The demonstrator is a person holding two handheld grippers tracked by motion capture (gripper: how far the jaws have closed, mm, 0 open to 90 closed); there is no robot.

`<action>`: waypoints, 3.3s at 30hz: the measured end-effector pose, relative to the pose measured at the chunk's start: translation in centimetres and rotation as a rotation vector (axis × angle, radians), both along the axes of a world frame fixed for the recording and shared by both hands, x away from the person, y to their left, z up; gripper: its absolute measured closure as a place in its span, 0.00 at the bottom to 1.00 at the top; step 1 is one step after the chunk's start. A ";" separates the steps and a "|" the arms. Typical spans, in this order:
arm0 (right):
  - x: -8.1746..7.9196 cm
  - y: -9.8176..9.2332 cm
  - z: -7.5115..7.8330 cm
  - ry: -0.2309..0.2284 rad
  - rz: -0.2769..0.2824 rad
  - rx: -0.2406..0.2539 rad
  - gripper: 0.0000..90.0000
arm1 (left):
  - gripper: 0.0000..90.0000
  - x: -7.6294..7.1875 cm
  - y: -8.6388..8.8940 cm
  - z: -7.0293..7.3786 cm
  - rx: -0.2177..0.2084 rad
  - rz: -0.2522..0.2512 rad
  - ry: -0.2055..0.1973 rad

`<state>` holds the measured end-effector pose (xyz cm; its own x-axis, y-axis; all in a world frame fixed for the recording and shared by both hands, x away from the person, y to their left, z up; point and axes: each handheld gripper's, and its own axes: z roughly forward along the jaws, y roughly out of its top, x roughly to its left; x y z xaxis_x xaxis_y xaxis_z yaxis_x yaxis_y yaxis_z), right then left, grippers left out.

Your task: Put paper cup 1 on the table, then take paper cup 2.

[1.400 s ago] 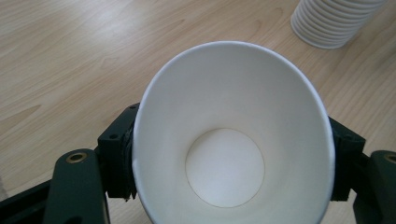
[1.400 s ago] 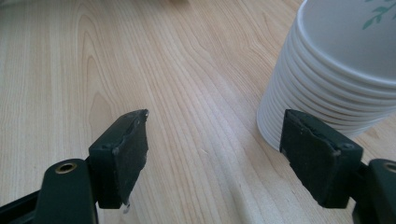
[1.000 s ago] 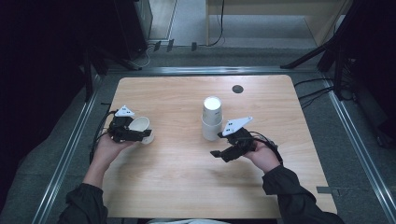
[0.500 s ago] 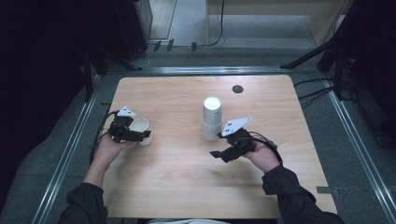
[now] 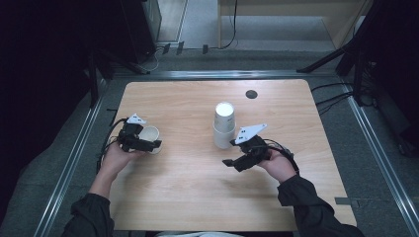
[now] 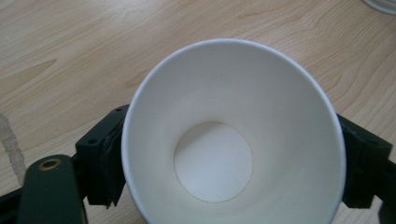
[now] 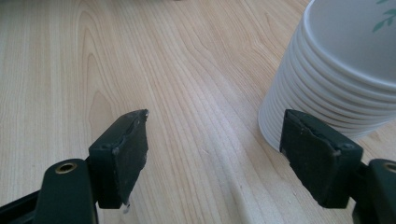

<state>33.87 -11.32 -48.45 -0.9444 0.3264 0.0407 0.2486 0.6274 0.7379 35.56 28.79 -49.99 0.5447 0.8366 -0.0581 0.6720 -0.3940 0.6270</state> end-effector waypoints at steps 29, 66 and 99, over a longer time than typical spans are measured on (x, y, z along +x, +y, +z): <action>1.2 -1.7 2.5 0.094 -0.011 0.066 0.15 | 0.11 -1.9 1.5 5.0 -0.119 0.012 -0.044; 6.9 -1.5 5.8 0.090 -0.022 -0.008 0.22 | 0.14 -7.2 -6.8 6.3 -0.142 -0.250 0.011; 9.7 3.0 9.1 0.033 0.020 -0.125 0.36 | 0.15 -8.0 -9.2 4.2 -0.124 -0.331 0.037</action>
